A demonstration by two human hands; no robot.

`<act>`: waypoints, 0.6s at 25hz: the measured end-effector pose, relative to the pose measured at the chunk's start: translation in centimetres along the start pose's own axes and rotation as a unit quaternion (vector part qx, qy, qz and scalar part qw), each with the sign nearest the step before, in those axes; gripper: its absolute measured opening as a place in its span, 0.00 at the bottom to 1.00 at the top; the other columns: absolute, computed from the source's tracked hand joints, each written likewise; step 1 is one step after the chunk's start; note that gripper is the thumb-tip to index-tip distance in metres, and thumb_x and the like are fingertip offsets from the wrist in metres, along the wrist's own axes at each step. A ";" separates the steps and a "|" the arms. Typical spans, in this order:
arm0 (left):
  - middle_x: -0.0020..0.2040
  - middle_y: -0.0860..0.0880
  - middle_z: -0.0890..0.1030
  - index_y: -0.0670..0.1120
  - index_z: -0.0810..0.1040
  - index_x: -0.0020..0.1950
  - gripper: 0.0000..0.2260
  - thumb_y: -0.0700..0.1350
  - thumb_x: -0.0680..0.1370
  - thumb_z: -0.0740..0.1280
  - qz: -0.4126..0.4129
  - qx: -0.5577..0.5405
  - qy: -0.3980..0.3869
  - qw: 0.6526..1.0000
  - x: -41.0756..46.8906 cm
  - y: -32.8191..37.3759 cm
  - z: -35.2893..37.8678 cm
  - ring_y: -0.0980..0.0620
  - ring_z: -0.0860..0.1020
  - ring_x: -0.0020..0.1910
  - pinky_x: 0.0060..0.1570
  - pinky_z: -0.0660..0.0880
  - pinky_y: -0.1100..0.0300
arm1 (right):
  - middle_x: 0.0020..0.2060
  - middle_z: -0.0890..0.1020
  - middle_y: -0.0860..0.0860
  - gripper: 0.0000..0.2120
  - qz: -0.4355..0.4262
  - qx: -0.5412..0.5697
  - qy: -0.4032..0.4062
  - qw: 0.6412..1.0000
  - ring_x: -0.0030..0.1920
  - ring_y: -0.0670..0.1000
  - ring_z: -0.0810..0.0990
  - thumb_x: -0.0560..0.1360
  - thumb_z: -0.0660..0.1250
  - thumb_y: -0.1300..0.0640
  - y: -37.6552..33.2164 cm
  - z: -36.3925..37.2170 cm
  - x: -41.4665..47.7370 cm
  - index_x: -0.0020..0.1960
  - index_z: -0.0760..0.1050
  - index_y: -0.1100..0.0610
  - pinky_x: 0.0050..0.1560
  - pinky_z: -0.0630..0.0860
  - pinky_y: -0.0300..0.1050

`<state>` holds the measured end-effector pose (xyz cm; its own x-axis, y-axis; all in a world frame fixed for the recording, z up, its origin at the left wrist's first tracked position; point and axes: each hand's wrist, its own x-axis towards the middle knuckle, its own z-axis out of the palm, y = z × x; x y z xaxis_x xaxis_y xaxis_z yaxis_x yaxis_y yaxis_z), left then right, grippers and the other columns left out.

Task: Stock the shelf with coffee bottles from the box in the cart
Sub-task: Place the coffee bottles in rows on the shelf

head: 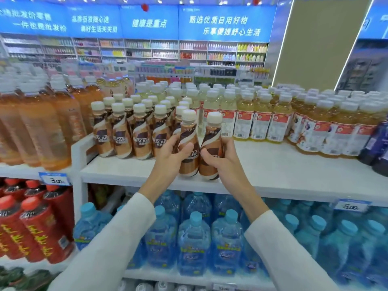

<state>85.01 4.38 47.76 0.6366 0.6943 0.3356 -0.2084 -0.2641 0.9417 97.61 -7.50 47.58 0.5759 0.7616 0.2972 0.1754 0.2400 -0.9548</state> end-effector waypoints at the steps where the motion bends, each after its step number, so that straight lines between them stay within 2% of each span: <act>1: 0.68 0.52 0.80 0.47 0.71 0.76 0.24 0.46 0.81 0.69 -0.003 0.003 -0.006 1.000 0.3 -0.7 -0.3 0.56 0.79 0.65 0.67 0.76 0.53 | 0.56 0.82 0.49 0.22 0.003 -0.002 0.000 1.000 0.52 0.38 0.82 0.76 0.73 0.58 0.6 0.1 0.2 0.66 0.68 0.53 0.47 0.77 0.30; 3: 0.70 0.53 0.78 0.46 0.69 0.77 0.28 0.50 0.79 0.71 -0.005 0.008 0.002 1.000 0.6 -1.8 -0.5 0.58 0.78 0.66 0.67 0.75 0.58 | 0.57 0.82 0.49 0.23 0.005 -0.010 0.001 1.000 0.53 0.38 0.82 0.77 0.73 0.58 1.6 0.1 0.5 0.68 0.67 0.53 0.48 0.77 0.31; 6: 0.65 0.65 0.78 0.53 0.69 0.74 0.30 0.58 0.75 0.73 -0.001 0.015 0.015 1.000 0.4 -2.6 -0.6 0.69 0.76 0.63 0.58 0.74 0.71 | 0.57 0.82 0.45 0.25 0.013 -0.031 -0.012 0.999 0.57 0.41 0.81 0.77 0.73 0.54 2.2 -0.3 0.5 0.69 0.66 0.50 0.52 0.78 0.35; 8: 0.64 0.66 0.79 0.55 0.71 0.72 0.31 0.61 0.72 0.74 0.000 0.037 0.009 0.999 0.0 -3.3 -0.8 0.67 0.76 0.64 0.59 0.74 0.70 | 0.59 0.80 0.43 0.34 0.015 -0.069 -0.016 0.997 0.61 0.42 0.79 0.71 0.77 0.47 2.3 -0.8 0.1 0.71 0.64 0.47 0.58 0.77 0.37; 10: 0.63 0.62 0.79 0.56 0.71 0.71 0.37 0.64 0.66 0.78 0.010 0.088 0.024 0.996 -0.9 -3.8 -1.1 0.66 0.76 0.63 0.57 0.75 0.69 | 0.61 0.78 0.42 0.42 0.004 -0.150 0.024 0.988 0.60 0.40 0.78 0.63 0.81 0.41 2.4 -1.3 -0.5 0.71 0.64 0.46 0.59 0.75 0.36; 13: 0.61 0.59 0.79 0.56 0.73 0.66 0.35 0.60 0.63 0.81 0.031 0.164 0.068 0.984 -1.4 -4.3 -1.4 0.64 0.76 0.60 0.59 0.74 0.65 | 0.55 0.82 0.39 0.34 -0.003 -0.205 0.048 0.977 0.53 0.34 0.80 0.64 0.83 0.45 2.7 -1.8 -0.9 0.66 0.73 0.46 0.50 0.77 0.30; 15: 0.61 0.56 0.80 0.54 0.75 0.66 0.32 0.55 0.65 0.83 0.034 0.170 0.077 0.982 -1.4 -4.1 -1.4 0.60 0.77 0.60 0.62 0.75 0.59 | 0.57 0.83 0.41 0.31 0.004 -0.202 0.037 0.979 0.55 0.37 0.80 0.67 0.82 0.49 2.8 -2.0 -1.0 0.67 0.74 0.47 0.54 0.79 0.35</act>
<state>83.93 5.39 43.40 0.5054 0.7533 0.4209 0.0308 -0.5032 0.8636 99.12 -8.80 44.60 0.6315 0.7138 0.3029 0.4635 -0.0343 -0.8854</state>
